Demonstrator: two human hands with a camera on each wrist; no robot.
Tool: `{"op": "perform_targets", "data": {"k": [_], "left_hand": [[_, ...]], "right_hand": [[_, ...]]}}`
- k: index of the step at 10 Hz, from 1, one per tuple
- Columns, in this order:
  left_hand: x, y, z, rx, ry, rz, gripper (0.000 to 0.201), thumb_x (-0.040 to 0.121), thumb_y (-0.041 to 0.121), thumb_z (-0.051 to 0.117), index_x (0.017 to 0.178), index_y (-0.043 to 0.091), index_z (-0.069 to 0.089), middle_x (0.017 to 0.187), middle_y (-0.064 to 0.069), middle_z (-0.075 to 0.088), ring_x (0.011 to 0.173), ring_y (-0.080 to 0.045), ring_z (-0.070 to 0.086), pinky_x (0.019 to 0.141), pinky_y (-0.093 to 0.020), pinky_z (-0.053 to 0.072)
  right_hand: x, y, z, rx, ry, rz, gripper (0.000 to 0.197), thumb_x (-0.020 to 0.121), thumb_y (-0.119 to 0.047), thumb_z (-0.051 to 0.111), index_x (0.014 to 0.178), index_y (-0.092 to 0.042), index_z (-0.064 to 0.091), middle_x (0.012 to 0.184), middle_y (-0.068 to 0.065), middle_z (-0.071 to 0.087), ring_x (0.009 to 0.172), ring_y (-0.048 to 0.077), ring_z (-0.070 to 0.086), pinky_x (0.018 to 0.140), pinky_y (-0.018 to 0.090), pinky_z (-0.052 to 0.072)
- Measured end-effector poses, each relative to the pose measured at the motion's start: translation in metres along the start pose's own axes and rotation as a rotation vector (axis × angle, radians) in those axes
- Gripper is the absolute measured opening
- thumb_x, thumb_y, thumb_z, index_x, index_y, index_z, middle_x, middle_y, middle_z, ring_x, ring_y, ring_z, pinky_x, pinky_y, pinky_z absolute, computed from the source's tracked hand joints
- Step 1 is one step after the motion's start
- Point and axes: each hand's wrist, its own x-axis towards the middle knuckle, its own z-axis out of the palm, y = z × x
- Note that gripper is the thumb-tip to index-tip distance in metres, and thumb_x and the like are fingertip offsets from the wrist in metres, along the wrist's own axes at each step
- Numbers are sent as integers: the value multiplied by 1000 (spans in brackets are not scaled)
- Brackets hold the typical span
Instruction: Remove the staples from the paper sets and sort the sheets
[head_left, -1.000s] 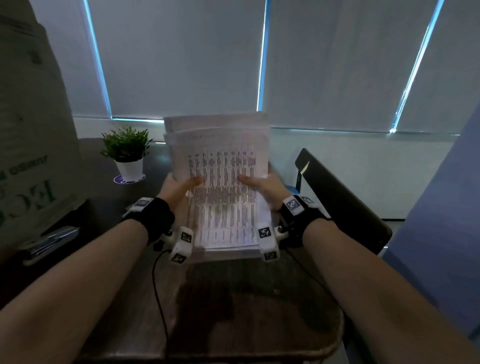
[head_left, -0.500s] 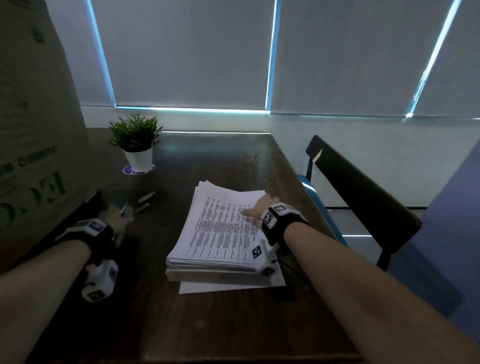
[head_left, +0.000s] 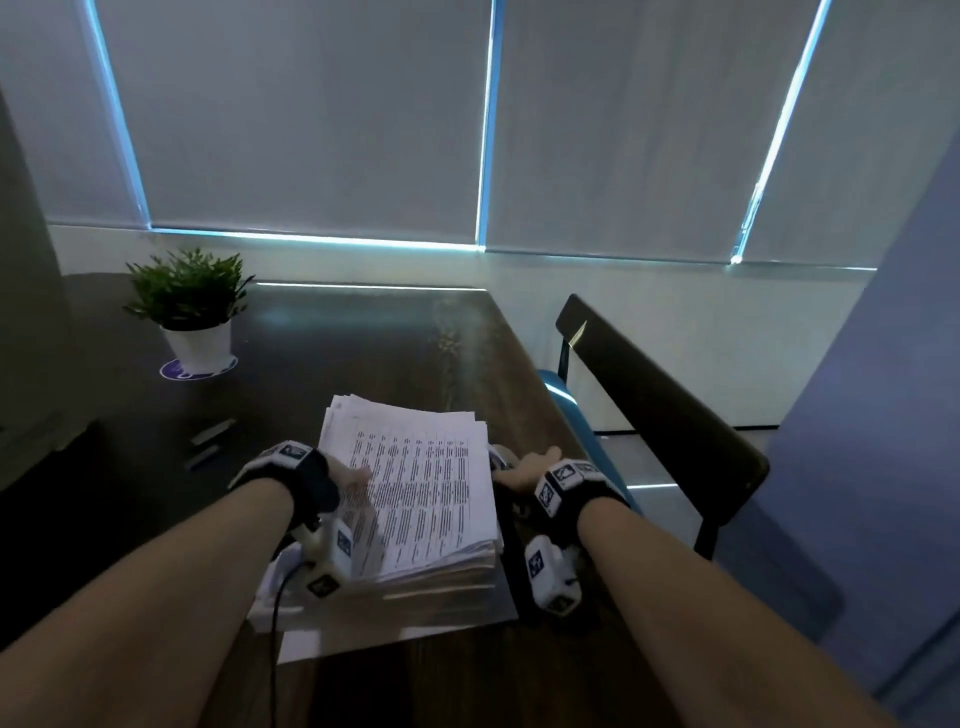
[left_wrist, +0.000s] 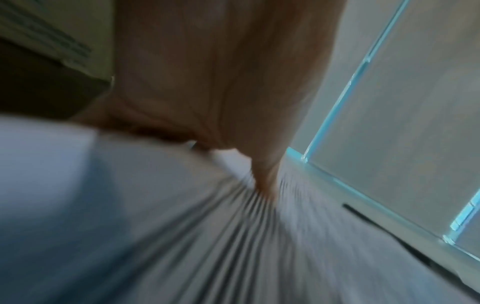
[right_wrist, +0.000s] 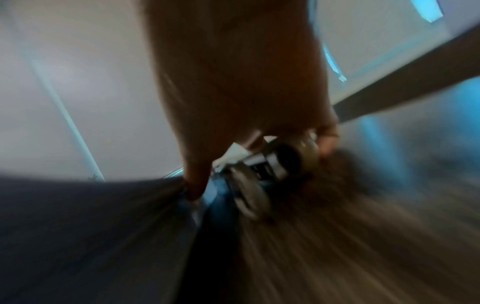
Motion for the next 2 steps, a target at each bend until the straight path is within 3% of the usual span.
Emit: {"op": "perform_targets", "data": {"k": [1,2], "left_hand": [[13,20,-19,24,66,23,80,78,59,64,133,2,52,130,-16,56,113,-27,58,91,-33,48],[37,69,-56,173,418,62,85,92,62,38,153,11,9,159,-17,4,146,-36,4,117,-47,13]], "right_hand": [[1,-6,-17,-68,-9,-63,66,81,-73,54,125,-24,61,137,12,54,121,31,52,103,43,42],[38,-50,-63,-87,151,-148,58,74,-65,62,113,-22,65,123,9,62,109,31,58,97,44,48]]}}
